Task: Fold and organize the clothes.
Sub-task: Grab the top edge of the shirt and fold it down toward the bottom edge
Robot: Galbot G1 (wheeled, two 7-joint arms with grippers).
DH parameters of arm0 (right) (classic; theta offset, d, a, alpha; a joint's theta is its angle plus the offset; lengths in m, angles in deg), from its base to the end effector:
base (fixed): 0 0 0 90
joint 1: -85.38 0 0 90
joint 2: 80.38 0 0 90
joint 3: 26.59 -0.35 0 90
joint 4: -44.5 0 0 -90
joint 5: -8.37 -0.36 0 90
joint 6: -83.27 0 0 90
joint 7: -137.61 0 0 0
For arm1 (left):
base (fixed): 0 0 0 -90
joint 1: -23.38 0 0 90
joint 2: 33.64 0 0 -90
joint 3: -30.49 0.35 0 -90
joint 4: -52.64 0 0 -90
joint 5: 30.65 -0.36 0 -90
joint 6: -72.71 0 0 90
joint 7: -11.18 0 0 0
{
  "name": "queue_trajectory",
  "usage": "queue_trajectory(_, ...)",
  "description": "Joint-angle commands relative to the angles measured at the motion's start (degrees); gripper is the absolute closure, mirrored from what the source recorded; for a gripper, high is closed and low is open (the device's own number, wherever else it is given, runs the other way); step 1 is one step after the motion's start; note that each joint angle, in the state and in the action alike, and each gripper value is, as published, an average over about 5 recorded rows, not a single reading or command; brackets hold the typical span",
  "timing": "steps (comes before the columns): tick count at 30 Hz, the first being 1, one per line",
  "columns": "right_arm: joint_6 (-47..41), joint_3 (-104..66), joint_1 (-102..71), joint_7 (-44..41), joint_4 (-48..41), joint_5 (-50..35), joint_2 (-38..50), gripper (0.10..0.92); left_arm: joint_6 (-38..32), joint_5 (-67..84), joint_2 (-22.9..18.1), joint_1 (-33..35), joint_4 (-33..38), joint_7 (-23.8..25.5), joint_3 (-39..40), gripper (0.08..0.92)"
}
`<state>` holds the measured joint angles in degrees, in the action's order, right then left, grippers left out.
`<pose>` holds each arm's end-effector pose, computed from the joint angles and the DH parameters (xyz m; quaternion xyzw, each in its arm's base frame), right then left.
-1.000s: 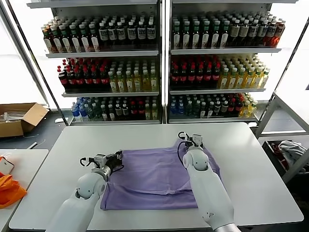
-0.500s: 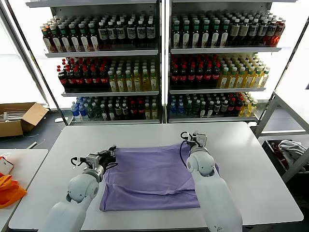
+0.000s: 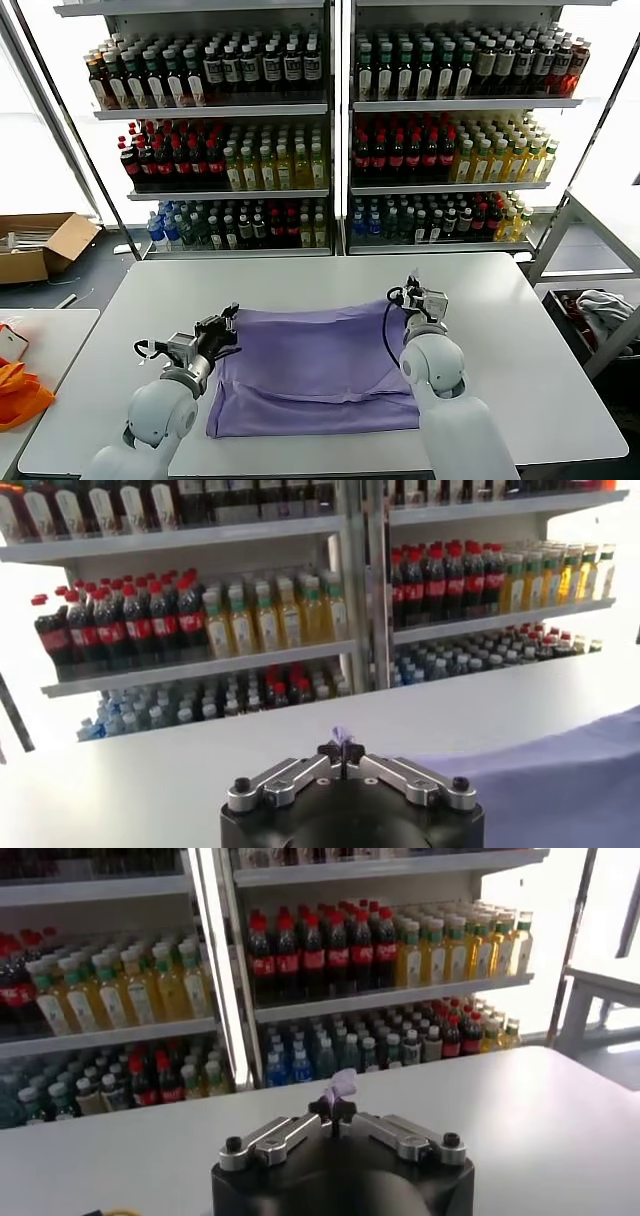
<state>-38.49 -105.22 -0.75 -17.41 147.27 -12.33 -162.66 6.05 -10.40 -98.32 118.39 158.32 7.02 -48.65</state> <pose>0.3621 0.0323 -0.2534 -0.0597 -0.9828 -0.0438 0.1693 0.3167 0.0490 -0.2851 -0.0968 -0.9817 -0.0581 0.1532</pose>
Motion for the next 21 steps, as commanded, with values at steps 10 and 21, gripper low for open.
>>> queue_trajectory(10, 1.2, -2.2, -19.0, 0.6, 12.5, 1.8, 0.5, 0.911, -3.6, -9.5, -4.1, 17.7, 8.0, 0.3, -1.8, 0.916)
queue_trajectory(21, 1.9, -3.0, -23.8, 1.0, 15.4, 2.2, 0.6, 0.911, -3.5, -10.8, -4.8, 19.9, 8.7, -0.1, -2.6, 0.916)
